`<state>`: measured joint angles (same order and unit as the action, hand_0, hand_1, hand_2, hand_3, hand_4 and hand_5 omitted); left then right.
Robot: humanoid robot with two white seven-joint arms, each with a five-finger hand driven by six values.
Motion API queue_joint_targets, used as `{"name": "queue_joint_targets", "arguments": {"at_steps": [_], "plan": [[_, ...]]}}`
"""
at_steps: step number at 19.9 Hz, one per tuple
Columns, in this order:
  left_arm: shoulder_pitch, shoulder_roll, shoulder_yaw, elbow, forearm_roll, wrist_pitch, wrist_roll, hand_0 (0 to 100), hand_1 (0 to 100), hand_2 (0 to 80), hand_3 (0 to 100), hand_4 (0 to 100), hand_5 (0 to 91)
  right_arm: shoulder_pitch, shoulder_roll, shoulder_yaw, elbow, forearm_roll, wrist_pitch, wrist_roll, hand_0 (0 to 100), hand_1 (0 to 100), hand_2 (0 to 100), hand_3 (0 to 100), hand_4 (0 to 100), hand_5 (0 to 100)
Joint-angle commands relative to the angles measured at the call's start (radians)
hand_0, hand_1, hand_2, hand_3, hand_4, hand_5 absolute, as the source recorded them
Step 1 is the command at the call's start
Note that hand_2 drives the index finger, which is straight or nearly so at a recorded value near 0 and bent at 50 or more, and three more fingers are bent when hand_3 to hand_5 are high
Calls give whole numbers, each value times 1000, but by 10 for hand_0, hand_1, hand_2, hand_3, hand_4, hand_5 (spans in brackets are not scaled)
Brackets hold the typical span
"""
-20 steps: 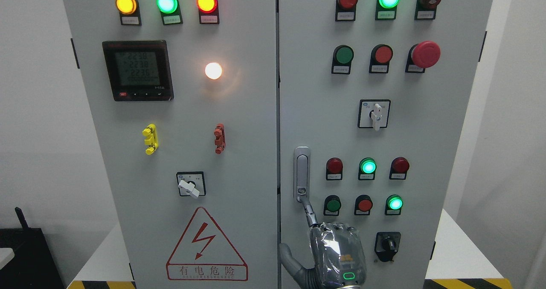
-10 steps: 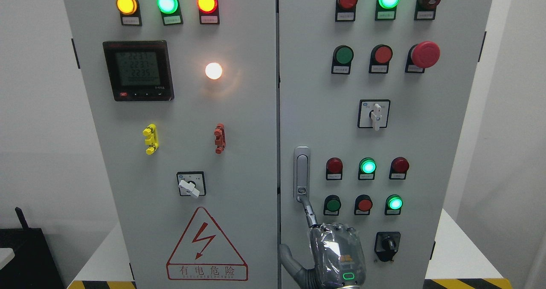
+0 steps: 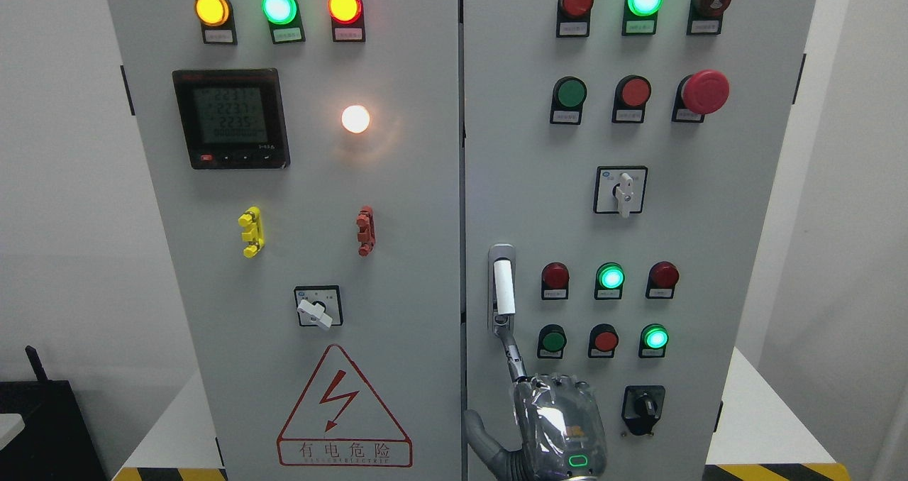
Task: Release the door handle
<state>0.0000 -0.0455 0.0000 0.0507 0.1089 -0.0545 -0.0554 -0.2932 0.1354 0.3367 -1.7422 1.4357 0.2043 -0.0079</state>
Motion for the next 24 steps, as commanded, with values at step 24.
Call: {"name": "queue_joint_targets", "arguments": {"at_steps": [24], "plan": [[-25, 1, 17, 0, 0, 1, 0, 120, 389, 0, 0, 0, 0, 5, 1, 12, -40, -1, -3, 3, 309, 278, 0, 1000, 1000, 1000]]}}
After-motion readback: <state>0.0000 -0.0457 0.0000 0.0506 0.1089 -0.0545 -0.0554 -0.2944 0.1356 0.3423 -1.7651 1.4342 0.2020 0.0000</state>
